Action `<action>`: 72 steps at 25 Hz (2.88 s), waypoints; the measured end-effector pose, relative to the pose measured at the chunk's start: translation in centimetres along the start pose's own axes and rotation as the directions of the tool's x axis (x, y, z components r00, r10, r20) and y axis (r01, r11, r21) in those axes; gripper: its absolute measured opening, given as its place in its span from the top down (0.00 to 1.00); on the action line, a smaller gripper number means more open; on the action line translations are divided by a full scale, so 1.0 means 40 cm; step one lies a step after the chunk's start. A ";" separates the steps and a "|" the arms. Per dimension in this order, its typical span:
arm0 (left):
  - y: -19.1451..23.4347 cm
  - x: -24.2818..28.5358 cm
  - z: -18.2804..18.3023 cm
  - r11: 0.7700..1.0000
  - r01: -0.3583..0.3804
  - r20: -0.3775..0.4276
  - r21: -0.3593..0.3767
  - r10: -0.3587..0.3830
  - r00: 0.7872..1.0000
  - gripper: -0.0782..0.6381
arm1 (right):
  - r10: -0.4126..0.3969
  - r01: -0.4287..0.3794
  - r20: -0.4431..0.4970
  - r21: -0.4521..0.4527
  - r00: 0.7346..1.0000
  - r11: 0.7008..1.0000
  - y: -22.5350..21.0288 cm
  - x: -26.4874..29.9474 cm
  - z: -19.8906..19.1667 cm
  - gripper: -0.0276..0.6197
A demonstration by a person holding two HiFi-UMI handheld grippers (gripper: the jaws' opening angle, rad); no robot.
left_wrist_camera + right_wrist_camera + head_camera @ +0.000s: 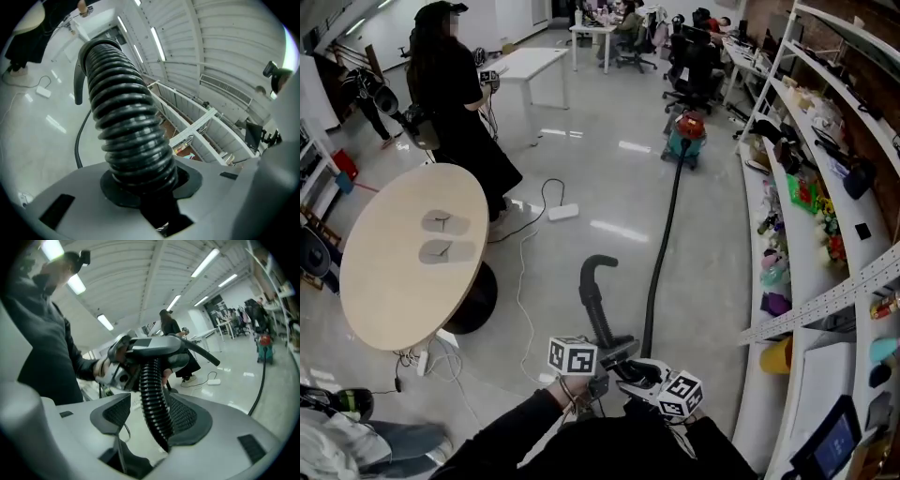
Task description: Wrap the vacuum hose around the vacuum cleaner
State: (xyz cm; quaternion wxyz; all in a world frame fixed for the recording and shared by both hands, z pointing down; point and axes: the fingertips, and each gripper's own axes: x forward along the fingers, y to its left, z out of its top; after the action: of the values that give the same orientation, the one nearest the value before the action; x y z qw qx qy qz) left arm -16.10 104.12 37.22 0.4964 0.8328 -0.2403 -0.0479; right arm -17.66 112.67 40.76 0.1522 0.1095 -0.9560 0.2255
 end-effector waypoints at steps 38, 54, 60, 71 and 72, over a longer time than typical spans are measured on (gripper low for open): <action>0.139 0.565 0.437 0.950 0.081 -0.098 0.300 -0.054 0.994 0.39 | -0.077 0.030 0.106 0.387 0.991 0.921 -0.815 -0.278 0.359 0.71; 0.352 0.642 0.482 0.745 0.294 -0.462 0.599 0.022 0.887 0.63 | -0.143 -0.145 0.395 0.614 0.907 0.776 -1.130 -0.125 0.867 0.71; 0.299 0.635 0.577 0.735 0.399 -0.556 0.549 -0.036 0.831 0.65 | -0.060 -0.274 0.510 0.553 0.858 0.787 -1.210 -0.138 0.925 0.54; 0.282 0.791 0.806 0.937 0.326 -0.631 0.125 -0.178 0.755 0.65 | 0.129 -0.289 0.364 0.430 0.922 0.855 -1.296 -0.285 0.664 0.38; 0.280 0.820 0.840 0.943 0.314 -0.617 0.111 -0.182 0.766 0.65 | 0.166 -0.286 0.314 0.388 0.935 0.876 -1.276 -0.279 0.641 0.38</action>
State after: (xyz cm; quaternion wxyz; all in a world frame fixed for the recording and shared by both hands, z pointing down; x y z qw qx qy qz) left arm -1.90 58.05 35.05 0.4460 0.8765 0.0378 0.1772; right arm 0.71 57.71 35.41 -0.0355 0.0567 -0.9009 0.4287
